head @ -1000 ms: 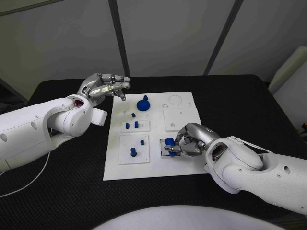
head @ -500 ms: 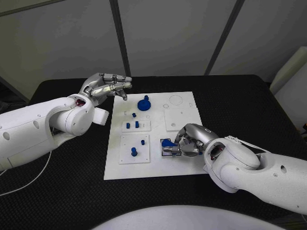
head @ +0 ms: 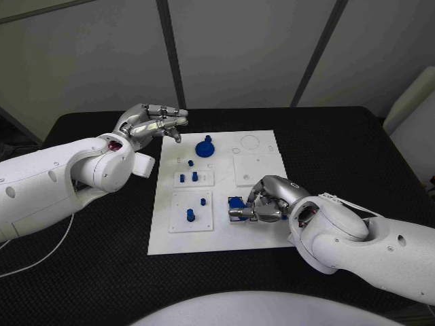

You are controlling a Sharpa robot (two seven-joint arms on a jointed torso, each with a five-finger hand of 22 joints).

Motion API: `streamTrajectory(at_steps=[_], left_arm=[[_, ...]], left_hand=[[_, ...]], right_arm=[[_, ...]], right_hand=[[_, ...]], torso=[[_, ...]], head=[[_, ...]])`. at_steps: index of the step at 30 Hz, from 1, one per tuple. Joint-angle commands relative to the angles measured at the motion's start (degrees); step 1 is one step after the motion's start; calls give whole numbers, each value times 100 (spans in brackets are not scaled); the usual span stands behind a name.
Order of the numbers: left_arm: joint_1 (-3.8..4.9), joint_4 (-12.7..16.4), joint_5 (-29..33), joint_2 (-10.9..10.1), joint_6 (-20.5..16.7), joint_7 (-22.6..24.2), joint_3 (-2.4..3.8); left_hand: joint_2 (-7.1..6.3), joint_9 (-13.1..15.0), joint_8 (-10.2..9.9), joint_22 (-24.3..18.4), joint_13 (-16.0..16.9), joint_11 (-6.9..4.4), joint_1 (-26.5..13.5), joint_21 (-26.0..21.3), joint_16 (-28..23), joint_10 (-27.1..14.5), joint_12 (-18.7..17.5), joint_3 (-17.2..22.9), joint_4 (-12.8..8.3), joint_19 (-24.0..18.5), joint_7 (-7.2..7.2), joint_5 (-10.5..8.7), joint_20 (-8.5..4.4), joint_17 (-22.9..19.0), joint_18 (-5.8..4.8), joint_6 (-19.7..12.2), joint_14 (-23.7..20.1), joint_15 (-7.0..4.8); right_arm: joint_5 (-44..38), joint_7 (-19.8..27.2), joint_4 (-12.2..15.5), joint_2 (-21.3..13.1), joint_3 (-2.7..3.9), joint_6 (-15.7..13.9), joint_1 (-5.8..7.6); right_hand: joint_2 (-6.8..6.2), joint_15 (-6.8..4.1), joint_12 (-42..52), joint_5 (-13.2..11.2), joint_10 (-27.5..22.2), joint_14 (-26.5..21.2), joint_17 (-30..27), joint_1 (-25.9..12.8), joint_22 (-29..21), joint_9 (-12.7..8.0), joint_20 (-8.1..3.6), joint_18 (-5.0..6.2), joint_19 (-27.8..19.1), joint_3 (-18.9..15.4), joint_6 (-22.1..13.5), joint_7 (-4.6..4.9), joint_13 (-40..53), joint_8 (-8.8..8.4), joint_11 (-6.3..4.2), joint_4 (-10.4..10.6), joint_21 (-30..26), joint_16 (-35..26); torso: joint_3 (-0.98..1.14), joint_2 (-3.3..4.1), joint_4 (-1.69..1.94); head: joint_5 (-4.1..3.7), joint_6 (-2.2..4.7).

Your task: Assemble the parts on the task board

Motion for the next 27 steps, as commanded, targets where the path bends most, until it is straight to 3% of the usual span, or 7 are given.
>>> streamTrajectory(at_steps=[1, 11, 20, 27], left_arm=[[7, -1, 7, 9, 103, -14, 3], [7, -11, 7, 5, 114, -31, 3], [6, -25, 7, 9, 118, -37, 2], [6, -27, 7, 7, 124, -44, 2]], left_hand=[[59, -4, -28, 10, -2, 12, 14, 22, -34, -42, -16, 41, -15, -37, 32, 1, -18, -8, -54, -20, -56, -5], [59, -4, -28, 10, -2, 12, 14, 22, -34, -42, -16, 41, -15, -37, 32, 1, -18, -8, -54, -20, -56, -5], [59, -4, -28, 10, -2, 12, 14, 22, -34, -42, -16, 41, -15, -37, 32, 1, -18, -8, -54, -20, -56, -5], [61, -4, -28, 16, -2, 13, 21, 26, -35, -43, -14, 53, -21, -39, 34, 1, -19, -11, -54, -21, -58, -6]], right_arm=[[-39, 90, 39, -9, 2, -168, 8], [-50, 209, 202, -86, 0, -188, 7], [-61, 238, 265, -155, 0, -108, 7], [-145, 243, 268, -234, -1, -14, 7]], right_hand=[[13, -7, -35, -10, -33, 466, 810, -70, 517, 11, -21, -23, 32, 25, -32, -14, 306, 26, -9, 5, -28, -20], [122, -16, -8, 167, -6, 476, 860, -83, 550, 52, -26, -30, 51, 116, 0, -30, 347, 65, -23, -4, -9, -2], [212, -25, -15, 335, 0, 478, 869, -14, 557, 83, -34, -31, 55, 179, 16, -43, 353, 92, -34, -10, -7, 1], [362, -35, -24, 517, 5, 481, 886, 394, 564, 122, -44, -32, 58, 292, 16, -55, 366, 118, -44, -36, -7, 5]], torso=[[2, -3, -1], [9, 2, -7], [0, -5, -5], [1, 0, 2]], head=[[0, 13], [17, 0], [4, -10], [-2, 1]])
